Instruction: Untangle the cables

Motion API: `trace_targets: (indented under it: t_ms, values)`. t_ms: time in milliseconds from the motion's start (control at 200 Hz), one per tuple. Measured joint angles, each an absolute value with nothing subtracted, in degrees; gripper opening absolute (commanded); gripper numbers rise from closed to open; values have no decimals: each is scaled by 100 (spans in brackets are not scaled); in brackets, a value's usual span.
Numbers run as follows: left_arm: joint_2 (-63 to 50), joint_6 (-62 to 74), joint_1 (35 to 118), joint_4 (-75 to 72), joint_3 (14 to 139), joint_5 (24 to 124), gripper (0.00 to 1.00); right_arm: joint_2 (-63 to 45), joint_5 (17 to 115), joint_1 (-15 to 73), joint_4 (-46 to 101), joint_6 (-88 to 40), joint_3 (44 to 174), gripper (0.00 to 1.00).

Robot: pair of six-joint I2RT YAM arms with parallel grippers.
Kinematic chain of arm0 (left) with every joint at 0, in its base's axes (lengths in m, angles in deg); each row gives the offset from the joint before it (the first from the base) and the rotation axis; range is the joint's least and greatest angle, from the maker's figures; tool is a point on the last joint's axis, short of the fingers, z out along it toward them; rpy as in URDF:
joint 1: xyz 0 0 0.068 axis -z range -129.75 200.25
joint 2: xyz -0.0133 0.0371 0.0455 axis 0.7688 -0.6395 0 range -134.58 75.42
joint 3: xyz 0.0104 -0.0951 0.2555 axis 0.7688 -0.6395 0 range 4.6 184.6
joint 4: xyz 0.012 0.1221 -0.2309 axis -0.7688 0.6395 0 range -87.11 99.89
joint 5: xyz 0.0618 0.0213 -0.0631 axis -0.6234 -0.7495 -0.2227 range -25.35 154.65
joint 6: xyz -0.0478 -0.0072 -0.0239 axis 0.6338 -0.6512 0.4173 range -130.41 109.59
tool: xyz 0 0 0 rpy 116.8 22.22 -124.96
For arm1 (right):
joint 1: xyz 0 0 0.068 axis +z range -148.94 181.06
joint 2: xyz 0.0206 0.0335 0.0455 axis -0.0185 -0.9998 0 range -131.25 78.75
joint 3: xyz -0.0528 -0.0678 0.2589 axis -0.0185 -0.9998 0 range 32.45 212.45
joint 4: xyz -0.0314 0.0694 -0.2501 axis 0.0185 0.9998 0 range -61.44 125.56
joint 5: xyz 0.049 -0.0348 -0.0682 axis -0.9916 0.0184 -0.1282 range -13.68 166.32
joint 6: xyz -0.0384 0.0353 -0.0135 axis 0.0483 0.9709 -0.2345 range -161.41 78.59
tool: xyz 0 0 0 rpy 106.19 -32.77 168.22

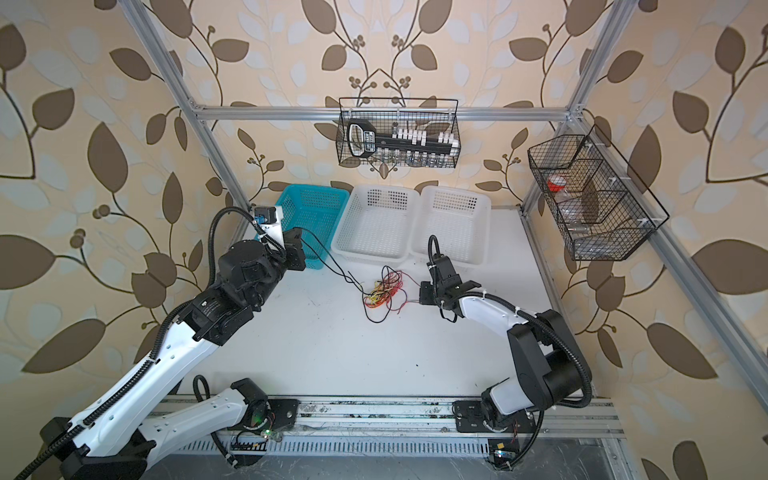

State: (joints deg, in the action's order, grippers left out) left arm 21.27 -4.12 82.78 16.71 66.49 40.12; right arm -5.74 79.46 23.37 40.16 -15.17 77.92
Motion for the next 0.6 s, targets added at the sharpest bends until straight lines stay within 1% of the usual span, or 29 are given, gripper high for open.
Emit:
trace_targets:
  t_ms: [95,225,310,415,600]
  values:
    - [2158,-484,8254,1783,6675,3859,0,-406,8114,2256,4079,-1572,7792,0]
    - [2219,-513,8241,1809,6699,3951,0,-286,8193,2243,4134,-1639,7792,14]
    - [2241,-489,8241,1733,6699,4410,0,-172,8239,2363,4125,-1762,7792,19]
    - [2171,-390,8241,1529,6697,5129,0,117,8374,2783,4092,-1950,7794,27]
    - [1707,-111,8241,1333,6697,6101,0,694,8309,3368,3720,-2326,7810,50]
